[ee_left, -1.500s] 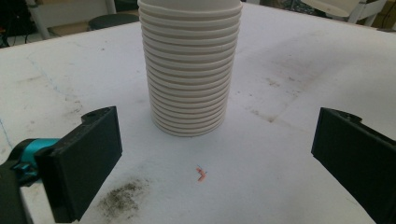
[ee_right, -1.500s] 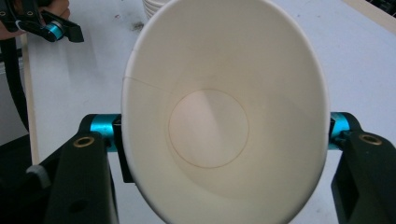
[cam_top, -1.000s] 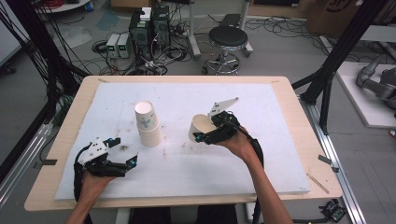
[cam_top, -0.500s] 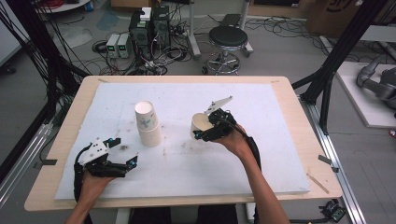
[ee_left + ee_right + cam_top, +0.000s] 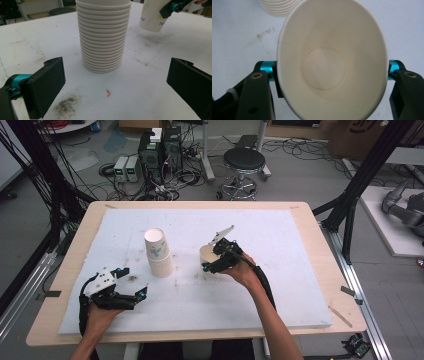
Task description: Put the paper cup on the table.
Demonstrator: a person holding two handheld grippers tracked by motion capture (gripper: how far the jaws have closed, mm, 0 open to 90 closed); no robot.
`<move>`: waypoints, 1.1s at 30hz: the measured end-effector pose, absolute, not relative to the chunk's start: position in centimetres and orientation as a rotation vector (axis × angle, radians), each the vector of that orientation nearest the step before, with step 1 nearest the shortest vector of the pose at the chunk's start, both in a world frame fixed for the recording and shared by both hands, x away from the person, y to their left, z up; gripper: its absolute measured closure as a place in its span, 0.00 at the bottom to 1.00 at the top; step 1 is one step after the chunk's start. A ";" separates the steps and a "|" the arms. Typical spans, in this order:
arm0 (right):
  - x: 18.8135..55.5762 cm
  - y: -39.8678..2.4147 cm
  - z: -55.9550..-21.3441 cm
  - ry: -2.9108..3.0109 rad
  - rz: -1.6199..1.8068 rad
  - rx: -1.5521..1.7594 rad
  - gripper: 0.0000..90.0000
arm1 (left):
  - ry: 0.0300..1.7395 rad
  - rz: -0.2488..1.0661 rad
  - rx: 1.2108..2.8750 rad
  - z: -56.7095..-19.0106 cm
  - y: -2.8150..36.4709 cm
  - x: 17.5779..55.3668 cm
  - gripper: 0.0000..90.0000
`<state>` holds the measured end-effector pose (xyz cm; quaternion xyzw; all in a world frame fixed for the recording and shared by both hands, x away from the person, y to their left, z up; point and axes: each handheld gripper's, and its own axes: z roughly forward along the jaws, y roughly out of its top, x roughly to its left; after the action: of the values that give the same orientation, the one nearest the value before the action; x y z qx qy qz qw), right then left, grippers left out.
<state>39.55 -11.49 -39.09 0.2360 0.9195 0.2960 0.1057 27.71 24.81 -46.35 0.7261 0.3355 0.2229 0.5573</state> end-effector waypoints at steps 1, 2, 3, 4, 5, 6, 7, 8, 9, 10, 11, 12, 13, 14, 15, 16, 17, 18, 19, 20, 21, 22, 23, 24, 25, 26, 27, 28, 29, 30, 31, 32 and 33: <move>39.5 -11.3 -39.2 2.712 0.859 0.689 0.38 | 0.792 0.526 1.714 -46.3 24.8 27.7 0.02; 39.4 -11.1 -39.4 2.719 0.850 0.683 0.38 | 0.793 0.527 1.715 -46.3 24.8 27.7 0.02; 39.4 -10.9 -39.5 2.721 0.846 0.675 0.38 | 0.794 0.529 1.714 -46.3 24.8 27.7 0.02; 39.4 -10.7 -39.6 2.722 0.830 0.674 0.38 | 0.794 0.529 1.714 -46.3 24.8 27.7 0.02; 39.4 -10.6 -39.7 2.721 0.823 0.671 0.38 | 0.794 0.531 1.715 -46.3 24.8 27.7 0.02; 39.4 -10.5 -39.9 2.726 0.809 0.676 0.38 | 0.793 0.533 1.716 -46.3 24.8 27.7 0.02; 39.5 -10.4 -40.0 2.729 0.800 0.677 0.38 | 0.794 0.532 1.714 -46.3 24.8 27.7 0.02; 39.6 -10.3 -40.2 2.725 0.793 0.674 0.37 | 0.796 0.531 1.714 -46.3 24.8 27.7 0.02; 39.6 -10.3 -40.3 2.725 0.789 0.677 0.37 | 0.797 0.532 1.713 -46.3 24.8 27.7 0.02; 39.6 -10.2 -40.5 2.727 0.792 0.679 0.37 | 0.796 0.530 1.712 -46.3 24.8 27.7 0.02; 39.6 -10.2 -40.7 2.723 0.799 0.681 0.37 | 0.795 0.530 1.713 -46.3 24.9 27.7 0.02; 39.6 -10.2 -40.8 2.716 0.812 0.683 0.37 | 0.799 0.529 1.709 -46.4 24.9 27.7 0.02; 39.7 -10.2 -40.9 2.711 0.824 0.692 0.37 | 0.799 0.530 1.709 -46.3 24.9 27.7 0.02; 39.7 -10.2 -40.9 2.710 0.832 0.695 0.37 | 0.798 0.529 1.711 -46.3 24.9 27.7 0.02; 39.7 -10.2 -40.9 2.711 0.834 0.703 0.37 | 0.798 0.530 1.710 -46.4 24.9 27.7 0.02; 39.7 -10.2 -41.0 2.709 0.839 0.706 0.37 | 0.798 0.530 1.711 -46.3 24.9 27.7 0.02; 39.7 -10.2 -41.0 2.708 0.841 0.709 0.37 | 0.798 0.530 1.711 -46.3 24.9 27.7 0.02; 39.7 -10.2 -41.0 2.707 0.838 0.699 0.36 | 0.798 0.532 1.710 -46.3 24.9 27.7 0.02; 39.7 -10.2 -41.0 2.703 0.839 0.699 0.35 | 0.798 0.531 1.710 -46.3 24.9 27.7 0.02; 39.6 -10.2 -41.0 2.706 0.835 0.707 0.33 | 0.799 0.531 1.711 -46.3 24.9 27.7 0.02; 39.7 -10.2 -41.1 2.707 0.834 0.706 0.30 | 0.799 0.531 1.710 -46.4 24.9 27.7 0.02; 39.7 -10.1 -41.2 2.705 0.833 0.711 0.26 | 0.799 0.528 1.709 -46.4 24.9 27.7 0.02; 39.7 -10.1 -41.3 2.707 0.822 0.711 0.21 | 0.798 0.528 1.708 -46.3 24.9 27.7 0.02; 39.7 -10.1 -41.4 2.700 0.811 0.725 0.19 | 0.799 0.528 1.707 -46.4 24.9 27.7 0.02; 39.7 -10.1 -41.5 2.696 0.816 0.730 0.16 | 0.800 0.527 1.705 -46.4 24.9 27.7 0.02; 39.6 -10.3 -41.6 2.686 0.839 0.741 0.16 | 0.799 0.525 1.705 -46.4 24.9 27.7 0.02; 39.6 -10.4 -41.7 2.687 0.852 0.758 0.15 | 0.798 0.523 1.705 -46.4 24.9 27.8 0.02; 39.7 -10.5 -41.7 2.687 0.862 0.749 0.15 | 0.803 0.523 1.705 -46.4 24.9 27.7 0.02; 39.6 -10.6 -41.8 2.690 0.862 0.758 0.15 | 0.799 0.523 1.708 -46.3 24.9 27.8 0.02; 39.6 -10.7 -41.7 2.690 0.870 0.759 0.15 | 0.800 0.523 1.706 -46.4 24.9 27.8 0.02; 39.5 -10.8 -41.7 2.690 0.874 0.765 0.15 | 0.804 0.522 1.708 -46.4 24.9 27.8 0.02; 39.5 -10.9 -41.8 2.680 0.883 0.754 0.15 | 0.801 0.522 1.708 -46.3 24.9 27.8 0.02; 39.5 -10.9 -41.7 2.683 0.884 0.766 0.15 | 0.804 0.521 1.706 -46.4 24.9 27.8 0.02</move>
<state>39.46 -10.95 -41.68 0.2602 0.9114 0.3003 0.1074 27.77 24.91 -46.36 0.7232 0.3409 0.2208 0.5586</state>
